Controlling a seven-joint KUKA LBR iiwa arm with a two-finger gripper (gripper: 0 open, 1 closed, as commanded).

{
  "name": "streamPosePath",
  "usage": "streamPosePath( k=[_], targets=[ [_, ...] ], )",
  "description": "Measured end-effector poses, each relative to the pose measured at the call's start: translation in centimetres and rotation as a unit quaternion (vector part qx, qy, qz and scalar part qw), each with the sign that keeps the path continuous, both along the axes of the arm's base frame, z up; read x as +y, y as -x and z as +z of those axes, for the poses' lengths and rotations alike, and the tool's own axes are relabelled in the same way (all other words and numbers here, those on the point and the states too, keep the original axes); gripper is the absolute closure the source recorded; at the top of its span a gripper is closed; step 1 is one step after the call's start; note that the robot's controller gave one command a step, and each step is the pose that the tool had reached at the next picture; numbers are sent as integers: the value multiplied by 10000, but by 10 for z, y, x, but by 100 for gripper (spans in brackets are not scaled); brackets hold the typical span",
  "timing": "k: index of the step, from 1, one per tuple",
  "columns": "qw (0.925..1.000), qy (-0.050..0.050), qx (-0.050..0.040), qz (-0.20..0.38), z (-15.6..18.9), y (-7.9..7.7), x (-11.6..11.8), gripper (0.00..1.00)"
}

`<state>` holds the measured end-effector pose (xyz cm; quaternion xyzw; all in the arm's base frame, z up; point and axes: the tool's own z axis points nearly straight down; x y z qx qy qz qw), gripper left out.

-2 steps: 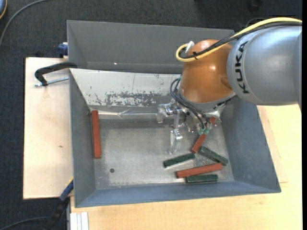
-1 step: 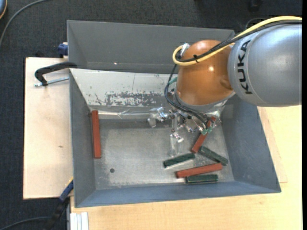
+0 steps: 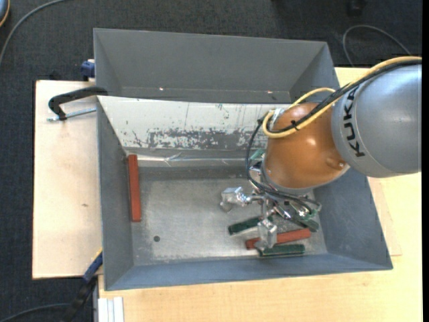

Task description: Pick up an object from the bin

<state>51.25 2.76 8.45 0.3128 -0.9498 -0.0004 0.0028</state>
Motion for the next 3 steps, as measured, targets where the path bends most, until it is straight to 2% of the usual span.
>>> streamPosePath(
  k=[1, 2, 3],
  targets=[
    [9911, -12, -41, 1332, -14, -6, -30, 0],
    [9911, -18, -37, 1330, -14, -6, -30, 100],
    [9936, -5, -99, 1130, 134, 0, -37, 100]
  ],
)
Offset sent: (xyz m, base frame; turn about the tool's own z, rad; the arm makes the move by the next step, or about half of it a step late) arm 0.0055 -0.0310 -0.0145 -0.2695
